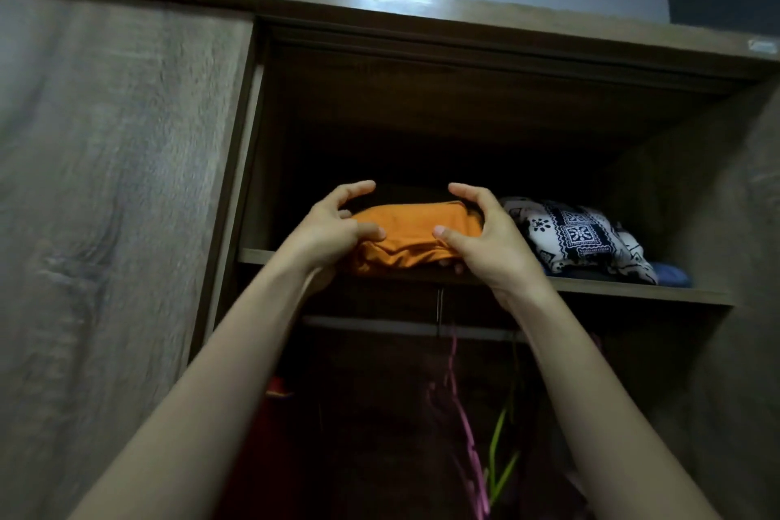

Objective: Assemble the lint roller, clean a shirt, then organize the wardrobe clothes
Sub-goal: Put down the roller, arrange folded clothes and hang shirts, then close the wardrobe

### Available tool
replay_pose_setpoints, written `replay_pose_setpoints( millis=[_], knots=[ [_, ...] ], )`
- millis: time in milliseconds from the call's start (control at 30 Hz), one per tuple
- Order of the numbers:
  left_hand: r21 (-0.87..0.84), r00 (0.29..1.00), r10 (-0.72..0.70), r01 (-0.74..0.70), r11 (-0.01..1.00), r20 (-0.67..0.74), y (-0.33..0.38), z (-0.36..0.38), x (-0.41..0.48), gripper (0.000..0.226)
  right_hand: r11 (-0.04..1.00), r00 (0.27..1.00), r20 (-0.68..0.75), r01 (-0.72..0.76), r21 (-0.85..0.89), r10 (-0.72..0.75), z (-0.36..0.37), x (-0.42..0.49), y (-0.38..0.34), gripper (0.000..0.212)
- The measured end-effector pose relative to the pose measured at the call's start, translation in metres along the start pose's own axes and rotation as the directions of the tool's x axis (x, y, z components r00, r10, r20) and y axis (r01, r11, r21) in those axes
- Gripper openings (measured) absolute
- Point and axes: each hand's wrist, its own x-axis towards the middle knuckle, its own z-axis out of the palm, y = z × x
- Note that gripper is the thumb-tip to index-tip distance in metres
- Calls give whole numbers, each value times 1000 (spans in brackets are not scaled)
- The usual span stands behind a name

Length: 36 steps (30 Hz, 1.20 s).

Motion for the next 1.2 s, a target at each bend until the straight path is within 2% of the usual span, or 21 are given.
replay_pose_setpoints(
  millis=[100, 200, 267, 300, 367, 400, 467, 533, 600, 667, 767, 833, 900, 1033, 1200],
  knots=[
    [-6, 991, 95, -94, 996, 95, 3, 0, -6, 62, 999, 998, 37, 44, -23, -43, 1, -3, 1, 46],
    [41, 959, 259, -265, 963, 114, -5, 2, -21, 65, 997, 996, 56, 76, 3, -76, 2, -15, 3, 46],
    [16, 939, 326, -330, 944, 107, -16, 4, -26, 64, 992, 994, 40, 103, 68, -105, 3, -25, 6, 48],
    [-62, 953, 297, -294, 954, 55, -21, 6, -27, 64, 989, 992, 26, 120, 85, -122, 4, -30, 7, 51],
    [-299, 994, 94, -109, 948, -64, -21, 9, -25, 62, 984, 988, -5, 153, 87, -153, 6, -39, 10, 57],
    [-359, 995, -7, -28, 933, -96, -18, 10, -22, 62, 983, 986, -16, 166, 82, -166, 6, -43, 12, 60],
    [-305, 988, -92, 50, 951, -123, -12, 11, -18, 63, 980, 983, -11, 181, 76, -181, 7, -50, 15, 64],
    [-183, 989, -72, 47, 982, -132, -9, 10, -14, 65, 982, 984, 11, 174, 72, -175, 6, -55, 16, 65],
    [-48, 992, -15, 9, 999, -123, -7, 9, -14, 67, 987, 988, 26, 153, 48, -154, 3, -56, 13, 64],
    [5, 992, 55, -55, 998, -110, -7, 9, -15, 64, 991, 991, -4, 131, 41, -131, 2, -53, 8, 54],
    [56, 976, 199, -195, 979, -92, -12, 11, -17, 56, 988, 986, -155, 84, 129, -63, 7, -41, 2, 32],
    [66, 965, 251, -247, 967, -70, -20, 12, -18, 57, 992, 981, -194, 18, 124, 7, 10, -35, 2, 31],
    [41, 968, 250, -249, 968, -26, -24, 11, -18, 63, 996, 987, -155, -24, 91, 38, 8, -34, 3, 40],
    [-14, 966, 257, -257, 966, 39, -19, 7, -27, 68, 999, 995, -87, 45, 32, -42, 4, -47, 4, 50],
    [-111, 936, 345, -337, 935, 68, -19, 12, -63, 66, 984, 981, -111, 167, 58, -160, -7, -80, -4, 52]
  ],
)
